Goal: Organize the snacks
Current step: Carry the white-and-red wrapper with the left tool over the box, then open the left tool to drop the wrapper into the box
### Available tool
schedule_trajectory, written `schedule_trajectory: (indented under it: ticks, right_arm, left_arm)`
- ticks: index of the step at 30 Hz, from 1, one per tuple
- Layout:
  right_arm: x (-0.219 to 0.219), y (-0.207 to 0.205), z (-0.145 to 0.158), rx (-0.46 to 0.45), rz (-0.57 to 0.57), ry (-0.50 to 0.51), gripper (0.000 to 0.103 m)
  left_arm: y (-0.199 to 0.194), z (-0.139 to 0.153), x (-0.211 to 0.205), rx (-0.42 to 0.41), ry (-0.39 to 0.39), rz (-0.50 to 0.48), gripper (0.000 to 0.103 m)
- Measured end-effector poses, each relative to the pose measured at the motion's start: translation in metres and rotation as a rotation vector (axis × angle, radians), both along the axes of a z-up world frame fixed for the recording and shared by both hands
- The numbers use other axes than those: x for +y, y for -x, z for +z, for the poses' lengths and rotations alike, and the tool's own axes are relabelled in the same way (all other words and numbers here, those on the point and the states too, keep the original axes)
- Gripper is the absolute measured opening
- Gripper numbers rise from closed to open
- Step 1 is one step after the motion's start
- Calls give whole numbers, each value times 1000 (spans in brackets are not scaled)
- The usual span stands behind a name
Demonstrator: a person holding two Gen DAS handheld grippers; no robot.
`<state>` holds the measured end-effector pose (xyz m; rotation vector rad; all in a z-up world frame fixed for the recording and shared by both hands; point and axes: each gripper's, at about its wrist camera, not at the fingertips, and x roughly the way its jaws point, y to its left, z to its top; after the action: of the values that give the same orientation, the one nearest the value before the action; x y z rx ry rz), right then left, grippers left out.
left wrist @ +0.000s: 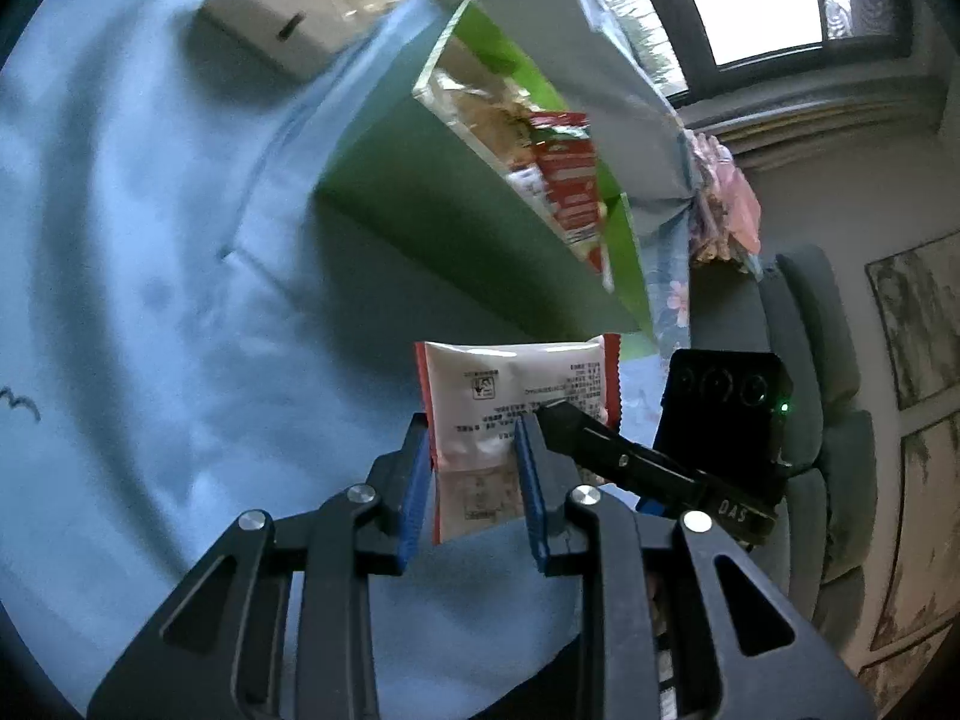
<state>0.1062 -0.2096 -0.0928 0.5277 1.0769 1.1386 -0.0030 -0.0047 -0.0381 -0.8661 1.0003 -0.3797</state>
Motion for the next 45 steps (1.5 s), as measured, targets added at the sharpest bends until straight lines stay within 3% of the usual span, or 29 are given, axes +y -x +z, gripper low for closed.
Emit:
schedule_trajectory:
  ticks: [13,22,32,45]
  right_arm:
    - [-25,-35,58,-139,-96,-41,20]
    - [-32,-72,64,-174,-161,-11,20]
    - [-31,-94,57,-228,-240,146,20]
    - [-35,-88,73,-382,-344,329,22]
  left_arm:
    - [-64,48,-28,-140,-60,-69,26]
    - [-125,49,-42,-163,-117,-88,26]
    - [-161,35,-50,-151,-248,-69,26]
    - [-161,37,-56,-172,-463,-18,30]
